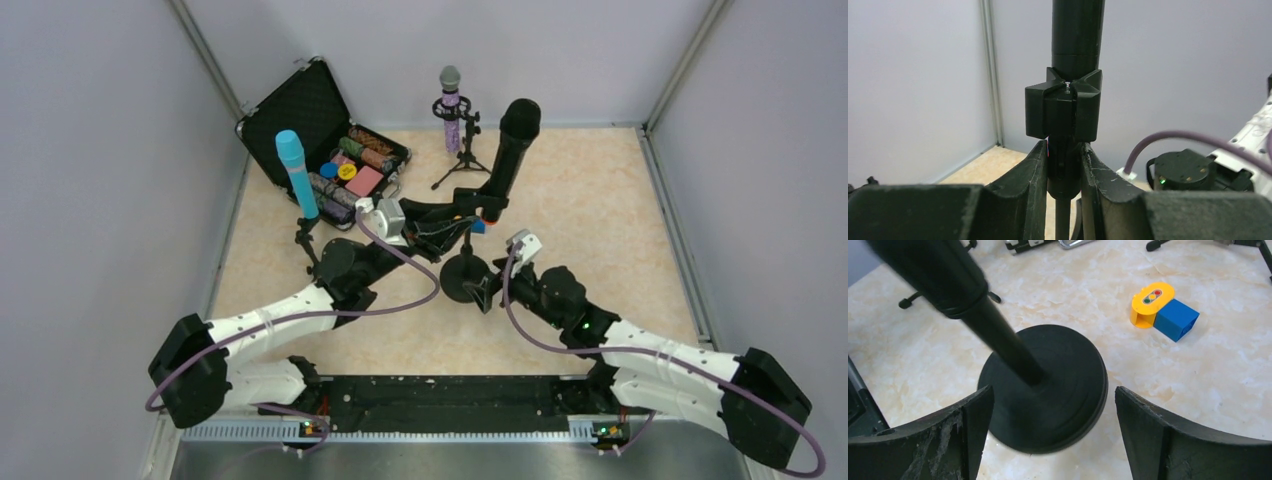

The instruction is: Attach the microphones to the stand

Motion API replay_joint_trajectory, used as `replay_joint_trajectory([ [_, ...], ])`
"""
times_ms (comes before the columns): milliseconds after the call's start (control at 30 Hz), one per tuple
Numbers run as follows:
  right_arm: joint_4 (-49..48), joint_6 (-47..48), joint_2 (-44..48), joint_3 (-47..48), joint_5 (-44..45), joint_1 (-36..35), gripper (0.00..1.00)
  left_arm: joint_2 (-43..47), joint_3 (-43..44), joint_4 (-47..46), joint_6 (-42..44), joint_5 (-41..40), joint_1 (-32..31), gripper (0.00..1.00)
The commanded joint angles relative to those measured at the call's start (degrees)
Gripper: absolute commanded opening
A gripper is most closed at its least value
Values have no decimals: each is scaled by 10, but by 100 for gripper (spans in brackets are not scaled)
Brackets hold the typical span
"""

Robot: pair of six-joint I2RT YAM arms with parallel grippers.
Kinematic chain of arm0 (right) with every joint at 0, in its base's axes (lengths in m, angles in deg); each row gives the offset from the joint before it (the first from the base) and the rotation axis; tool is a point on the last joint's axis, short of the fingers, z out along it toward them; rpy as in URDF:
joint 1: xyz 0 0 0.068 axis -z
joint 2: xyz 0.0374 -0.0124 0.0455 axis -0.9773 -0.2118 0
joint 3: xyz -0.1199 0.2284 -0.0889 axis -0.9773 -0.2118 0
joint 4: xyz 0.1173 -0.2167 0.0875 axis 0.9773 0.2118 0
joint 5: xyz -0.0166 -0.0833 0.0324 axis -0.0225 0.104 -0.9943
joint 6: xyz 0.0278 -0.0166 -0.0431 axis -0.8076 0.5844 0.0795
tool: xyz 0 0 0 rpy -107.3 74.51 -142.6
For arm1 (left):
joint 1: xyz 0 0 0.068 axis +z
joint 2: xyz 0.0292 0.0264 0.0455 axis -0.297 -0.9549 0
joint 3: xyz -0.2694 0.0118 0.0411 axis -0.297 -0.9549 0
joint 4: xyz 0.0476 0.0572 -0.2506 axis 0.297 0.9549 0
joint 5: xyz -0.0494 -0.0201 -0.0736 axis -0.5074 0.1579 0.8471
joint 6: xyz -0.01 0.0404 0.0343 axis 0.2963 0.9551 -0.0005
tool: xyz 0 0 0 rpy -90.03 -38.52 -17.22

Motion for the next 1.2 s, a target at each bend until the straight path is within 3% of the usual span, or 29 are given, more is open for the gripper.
replay_joint_trajectory([
  [0, 30, -16, 58, 44, -9, -7, 92, 23, 24, -64, 38, -36, -1, 0],
  [100, 42, -25, 100, 48, -15, -7, 98, 14, 14, -67, 47, -50, -1, 0],
  [333, 60, -46, 138, 60, -35, 6, 99, 2, -3, -85, 53, -83, 0, 0],
  [667, 32, -112, 125, 53, -175, 97, 99, -15, 0, -64, 49, -104, 17, 0],
  [1167, -36, -201, 100, 17, -285, 190, 99, -77, 0, -138, -34, -30, 103, 0],
])
